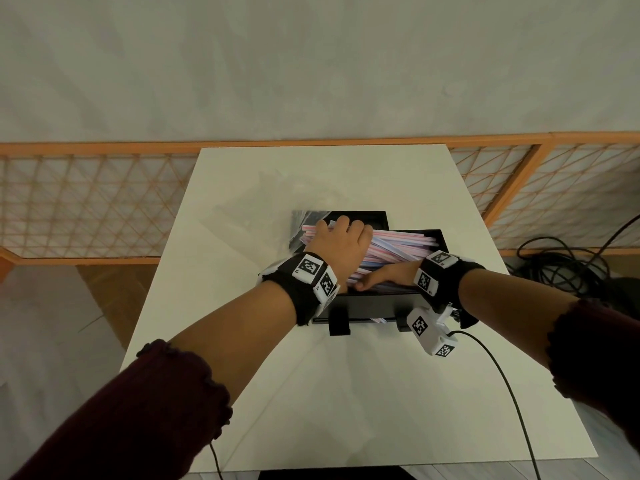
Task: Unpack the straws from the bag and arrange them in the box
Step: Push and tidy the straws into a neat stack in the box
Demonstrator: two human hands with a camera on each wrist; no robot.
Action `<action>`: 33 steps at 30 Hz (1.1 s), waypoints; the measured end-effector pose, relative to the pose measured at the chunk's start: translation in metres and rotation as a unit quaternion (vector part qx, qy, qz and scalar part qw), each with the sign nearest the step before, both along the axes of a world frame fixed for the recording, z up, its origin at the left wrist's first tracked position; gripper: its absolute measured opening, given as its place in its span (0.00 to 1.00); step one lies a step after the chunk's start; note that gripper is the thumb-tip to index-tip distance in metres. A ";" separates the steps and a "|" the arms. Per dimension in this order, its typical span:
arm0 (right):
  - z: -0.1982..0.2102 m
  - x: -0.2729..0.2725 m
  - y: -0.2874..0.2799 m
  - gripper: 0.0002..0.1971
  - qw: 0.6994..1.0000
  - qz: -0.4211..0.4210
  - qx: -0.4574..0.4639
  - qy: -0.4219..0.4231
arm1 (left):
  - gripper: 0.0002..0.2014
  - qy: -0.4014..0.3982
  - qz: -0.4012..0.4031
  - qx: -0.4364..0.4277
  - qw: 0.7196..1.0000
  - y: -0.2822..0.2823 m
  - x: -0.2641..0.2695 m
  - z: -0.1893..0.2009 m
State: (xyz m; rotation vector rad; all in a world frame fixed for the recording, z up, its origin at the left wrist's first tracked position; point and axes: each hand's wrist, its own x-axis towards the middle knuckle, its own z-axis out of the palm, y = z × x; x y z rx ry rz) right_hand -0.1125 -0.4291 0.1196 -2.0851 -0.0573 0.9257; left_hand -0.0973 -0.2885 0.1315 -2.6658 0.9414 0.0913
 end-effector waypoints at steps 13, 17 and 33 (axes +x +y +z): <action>-0.012 0.009 -0.002 0.35 0.999 -0.011 -0.024 -0.035 | 0.38 0.000 0.013 -0.008 1.000 0.000 0.002 -0.001; -0.002 0.004 0.001 0.31 0.999 -0.008 -0.048 -0.016 | 0.48 0.007 0.009 0.011 1.000 0.000 0.002 -0.001; 0.004 0.004 -0.001 0.27 0.997 0.057 -0.021 0.052 | 0.47 0.006 0.011 -0.006 1.000 0.002 -0.001 -0.001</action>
